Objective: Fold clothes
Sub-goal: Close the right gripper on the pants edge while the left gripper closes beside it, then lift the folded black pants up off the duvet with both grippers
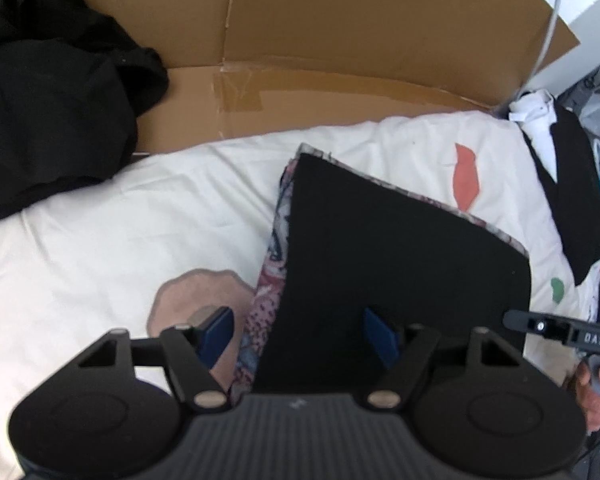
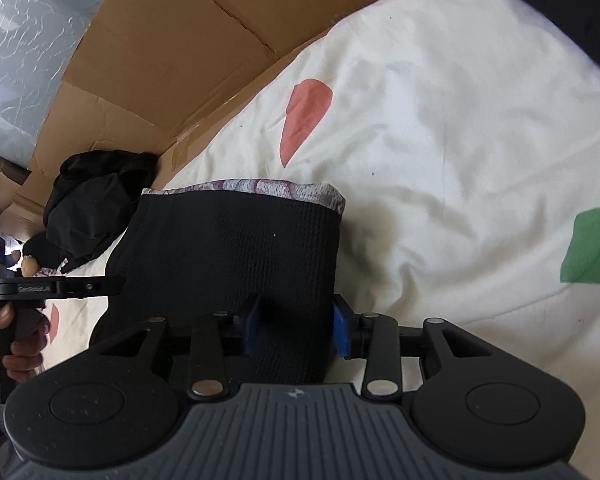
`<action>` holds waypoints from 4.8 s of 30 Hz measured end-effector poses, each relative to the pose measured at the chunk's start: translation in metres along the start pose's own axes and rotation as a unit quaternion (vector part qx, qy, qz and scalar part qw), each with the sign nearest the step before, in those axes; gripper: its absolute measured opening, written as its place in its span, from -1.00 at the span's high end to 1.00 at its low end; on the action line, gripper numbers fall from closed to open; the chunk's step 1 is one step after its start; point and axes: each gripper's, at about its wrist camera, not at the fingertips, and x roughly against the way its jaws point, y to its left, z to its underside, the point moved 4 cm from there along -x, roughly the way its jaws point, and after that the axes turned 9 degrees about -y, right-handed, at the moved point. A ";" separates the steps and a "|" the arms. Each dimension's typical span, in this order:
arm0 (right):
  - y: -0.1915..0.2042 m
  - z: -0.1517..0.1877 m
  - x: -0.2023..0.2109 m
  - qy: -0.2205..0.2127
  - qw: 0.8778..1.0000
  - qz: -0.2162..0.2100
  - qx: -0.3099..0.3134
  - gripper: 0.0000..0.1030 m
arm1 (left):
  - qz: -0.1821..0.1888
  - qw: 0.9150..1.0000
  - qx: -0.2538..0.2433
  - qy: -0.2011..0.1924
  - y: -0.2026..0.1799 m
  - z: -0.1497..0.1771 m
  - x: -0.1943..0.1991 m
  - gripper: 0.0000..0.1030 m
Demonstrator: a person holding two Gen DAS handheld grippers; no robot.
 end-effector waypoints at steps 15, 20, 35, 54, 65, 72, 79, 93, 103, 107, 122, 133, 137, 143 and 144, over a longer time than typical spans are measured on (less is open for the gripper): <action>0.000 0.001 -0.010 0.002 1.000 0.007 0.008 0.18 | 0.019 0.999 -0.017 0.025 0.003 0.001 -0.030 -0.37; 0.001 0.001 -0.012 0.001 1.000 0.009 0.011 0.17 | 0.029 0.999 -0.031 0.021 -0.006 0.001 -0.026 0.04; -0.005 -0.001 -0.006 -0.004 1.000 0.008 -0.013 0.18 | -0.006 0.998 -0.050 0.044 -0.018 -0.011 -0.031 -0.31; -0.008 0.002 -0.016 0.013 0.999 -0.009 -0.040 0.13 | 0.037 0.995 -0.075 0.054 -0.014 -0.008 -0.038 0.21; 0.003 0.003 -0.015 0.009 1.000 -0.024 0.001 0.71 | -0.026 0.995 -0.092 0.021 -0.032 0.000 -0.012 0.41; 0.015 0.004 -0.006 -0.001 0.999 -0.021 0.035 0.72 | -0.088 0.993 -0.083 -0.004 -0.047 0.008 0.006 0.43; 0.026 0.003 0.000 -0.004 0.999 -0.036 0.027 0.72 | -0.149 0.987 -0.067 -0.010 -0.055 0.014 0.020 0.43; 0.063 0.005 0.025 -0.007 0.994 -0.020 0.110 0.77 | -0.187 0.979 -0.026 -0.070 -0.072 0.036 0.074 0.45; 0.110 0.013 0.063 -0.030 0.977 -0.031 0.207 0.77 | -0.208 0.969 0.014 -0.129 -0.081 0.073 0.136 0.46; 0.129 0.018 0.083 -0.046 0.968 -0.042 0.243 0.77 | -0.212 0.964 0.035 -0.156 -0.084 0.090 0.159 0.46; 0.169 0.046 0.145 -0.104 0.936 -0.056 0.332 0.77 | -0.214 0.947 0.061 -0.233 -0.112 0.141 0.221 0.46; 0.196 0.062 0.178 -0.129 0.920 -0.076 0.363 0.78 | -0.218 0.927 0.108 -0.285 -0.123 0.182 0.266 0.46; 0.213 0.066 0.198 -0.151 0.907 -0.084 0.385 0.78 | -0.219 0.918 0.123 -0.307 -0.128 0.191 0.284 0.46; 0.226 0.069 0.225 -0.176 0.892 -0.097 0.405 0.78 | -0.232 0.905 0.117 -0.337 -0.144 0.200 0.310 0.46; 0.227 0.068 0.230 -0.177 0.891 -0.101 0.405 0.78 | -0.235 0.904 0.116 -0.339 -0.145 0.201 0.312 0.46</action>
